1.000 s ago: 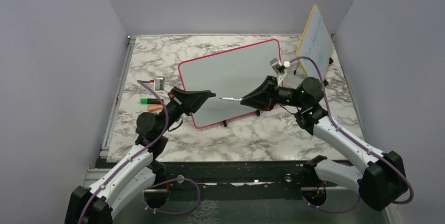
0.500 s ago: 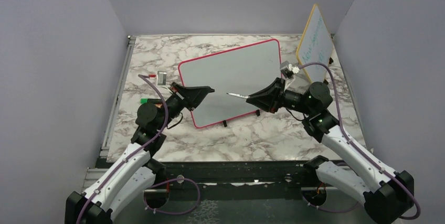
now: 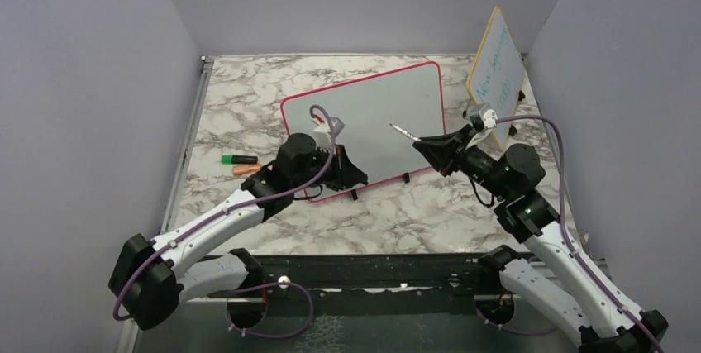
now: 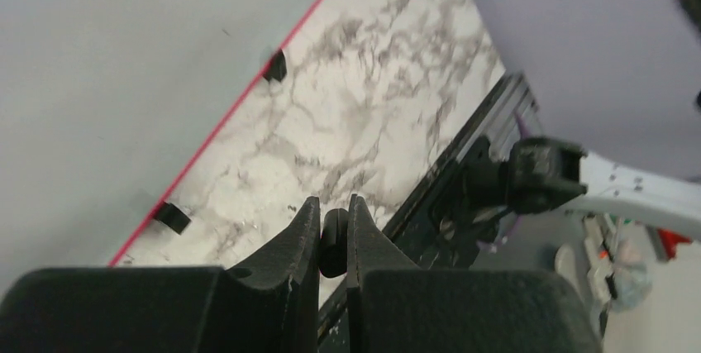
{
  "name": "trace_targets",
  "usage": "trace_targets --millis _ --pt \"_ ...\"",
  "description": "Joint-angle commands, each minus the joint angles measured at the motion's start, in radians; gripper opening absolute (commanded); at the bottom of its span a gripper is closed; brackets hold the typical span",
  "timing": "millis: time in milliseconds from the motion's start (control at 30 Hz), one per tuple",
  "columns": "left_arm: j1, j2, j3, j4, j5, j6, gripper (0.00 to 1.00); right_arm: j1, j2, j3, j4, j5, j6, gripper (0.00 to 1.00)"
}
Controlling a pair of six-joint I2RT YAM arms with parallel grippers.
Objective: Write a sentence on the whiteboard
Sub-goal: Place the pen cap at the center of the board.
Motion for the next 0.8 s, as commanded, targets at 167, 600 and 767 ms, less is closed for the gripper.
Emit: trace_targets --millis 167,600,767 --pt "-0.216 0.186 0.116 -0.175 -0.192 0.141 0.00 -0.005 -0.081 0.010 -0.109 0.204 -0.072 0.01" --pt "-0.374 0.461 0.164 -0.102 -0.301 0.147 0.00 -0.006 -0.129 -0.007 -0.146 0.284 -0.076 0.01" --pt "-0.376 0.510 0.163 -0.073 -0.299 0.145 0.00 -0.005 -0.132 -0.009 -0.153 0.281 -0.076 0.01"
